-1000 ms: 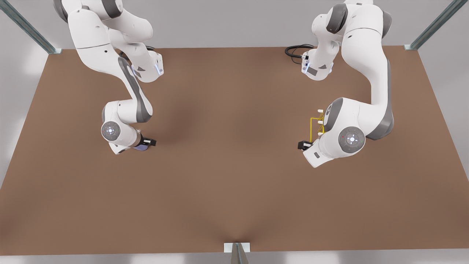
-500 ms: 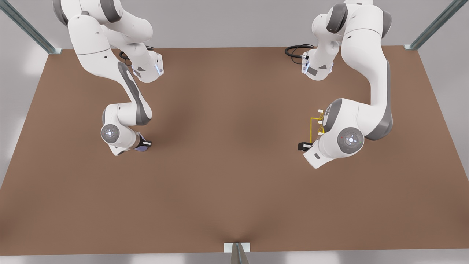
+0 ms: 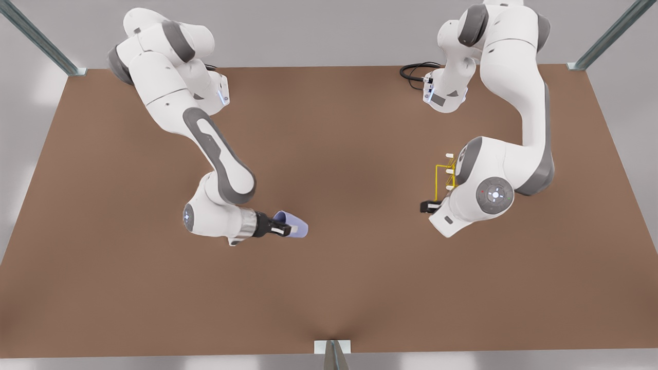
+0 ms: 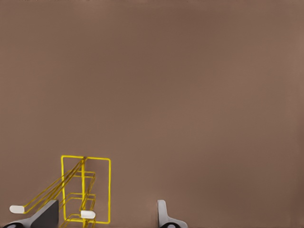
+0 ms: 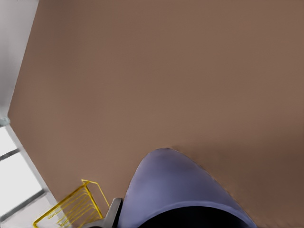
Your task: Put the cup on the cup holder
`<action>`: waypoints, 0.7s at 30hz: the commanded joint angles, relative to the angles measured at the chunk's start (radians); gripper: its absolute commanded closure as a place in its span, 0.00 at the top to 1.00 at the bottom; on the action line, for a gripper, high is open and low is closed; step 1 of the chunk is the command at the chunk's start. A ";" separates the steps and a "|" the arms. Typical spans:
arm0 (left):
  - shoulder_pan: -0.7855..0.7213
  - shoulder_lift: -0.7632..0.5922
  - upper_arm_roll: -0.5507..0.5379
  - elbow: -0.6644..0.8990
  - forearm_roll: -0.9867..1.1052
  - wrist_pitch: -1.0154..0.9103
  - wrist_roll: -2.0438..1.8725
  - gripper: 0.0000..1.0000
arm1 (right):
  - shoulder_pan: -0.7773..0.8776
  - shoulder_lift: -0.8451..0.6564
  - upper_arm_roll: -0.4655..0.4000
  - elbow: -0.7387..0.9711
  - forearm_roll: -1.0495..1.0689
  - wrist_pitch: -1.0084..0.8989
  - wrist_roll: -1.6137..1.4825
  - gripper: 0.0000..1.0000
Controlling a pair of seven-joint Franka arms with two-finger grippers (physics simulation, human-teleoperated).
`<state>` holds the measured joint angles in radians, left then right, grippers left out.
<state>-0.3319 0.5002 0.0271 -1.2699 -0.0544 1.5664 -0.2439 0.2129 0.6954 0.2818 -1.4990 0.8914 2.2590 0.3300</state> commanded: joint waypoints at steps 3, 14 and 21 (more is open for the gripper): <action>-0.050 0.031 -0.007 0.007 -0.068 0.119 -0.667 1.00 | 0.123 0.213 0.003 0.287 0.225 0.020 0.195 0.21; -0.091 0.070 -0.003 -0.005 -0.071 0.308 -1.580 1.00 | 0.267 0.438 0.100 0.393 0.251 0.086 0.196 0.21; -0.187 0.061 -0.001 -0.042 -0.071 0.254 -1.799 1.00 | 0.273 0.452 0.040 0.356 0.241 0.171 0.198 1.00</action>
<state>-0.5089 0.5635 0.0258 -1.3027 -0.1273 1.8326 -1.2961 0.4854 1.1509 0.3228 -1.1317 1.1333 2.3622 0.4539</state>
